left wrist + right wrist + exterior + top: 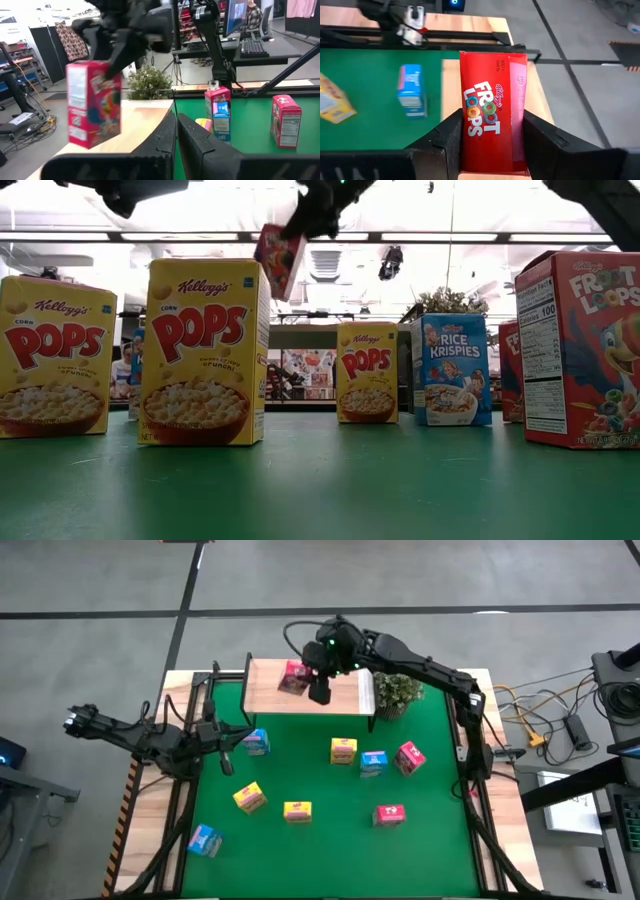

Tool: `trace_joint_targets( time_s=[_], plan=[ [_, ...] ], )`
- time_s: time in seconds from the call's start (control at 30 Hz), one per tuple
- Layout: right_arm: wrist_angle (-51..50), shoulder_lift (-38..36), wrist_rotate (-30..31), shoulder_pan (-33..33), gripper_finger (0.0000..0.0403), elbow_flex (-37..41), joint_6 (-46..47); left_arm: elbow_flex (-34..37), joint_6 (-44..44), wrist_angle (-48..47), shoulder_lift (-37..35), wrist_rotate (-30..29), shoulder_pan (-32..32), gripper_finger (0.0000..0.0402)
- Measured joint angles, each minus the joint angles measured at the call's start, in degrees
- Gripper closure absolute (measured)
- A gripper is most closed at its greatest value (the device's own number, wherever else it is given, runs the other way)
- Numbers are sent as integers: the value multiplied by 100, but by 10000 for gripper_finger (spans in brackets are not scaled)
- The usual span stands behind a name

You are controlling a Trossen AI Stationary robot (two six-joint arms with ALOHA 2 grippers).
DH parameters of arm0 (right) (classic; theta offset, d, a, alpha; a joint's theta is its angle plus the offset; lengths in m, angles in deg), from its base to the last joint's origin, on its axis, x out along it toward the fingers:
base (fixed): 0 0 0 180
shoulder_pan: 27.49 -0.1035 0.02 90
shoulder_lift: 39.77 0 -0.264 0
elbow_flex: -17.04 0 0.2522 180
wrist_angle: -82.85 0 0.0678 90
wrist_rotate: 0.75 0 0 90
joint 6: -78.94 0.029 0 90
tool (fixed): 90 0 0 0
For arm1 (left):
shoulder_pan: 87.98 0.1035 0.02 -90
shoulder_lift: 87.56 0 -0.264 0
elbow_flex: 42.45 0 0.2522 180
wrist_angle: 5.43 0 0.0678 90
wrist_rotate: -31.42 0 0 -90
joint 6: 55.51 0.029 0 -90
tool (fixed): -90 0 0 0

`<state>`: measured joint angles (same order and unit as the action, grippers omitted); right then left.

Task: Stack cereal on shelf
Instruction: Put the top left red cereal box on the shelf

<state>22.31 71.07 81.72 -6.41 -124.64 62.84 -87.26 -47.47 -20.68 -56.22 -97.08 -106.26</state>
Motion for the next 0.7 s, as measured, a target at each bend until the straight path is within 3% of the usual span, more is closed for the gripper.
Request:
trace_joint_targets(
  time_s=[0.17, 0.7],
  plan=[
    [197, 282, -327, 264, 246, 4, -110, 0, -126, 2, 86, 3, -2, 402],
    [233, 460, -465, 309, 239, 5, -1, 0, -167, 17, 172, 9, -2, 402]
  ],
)
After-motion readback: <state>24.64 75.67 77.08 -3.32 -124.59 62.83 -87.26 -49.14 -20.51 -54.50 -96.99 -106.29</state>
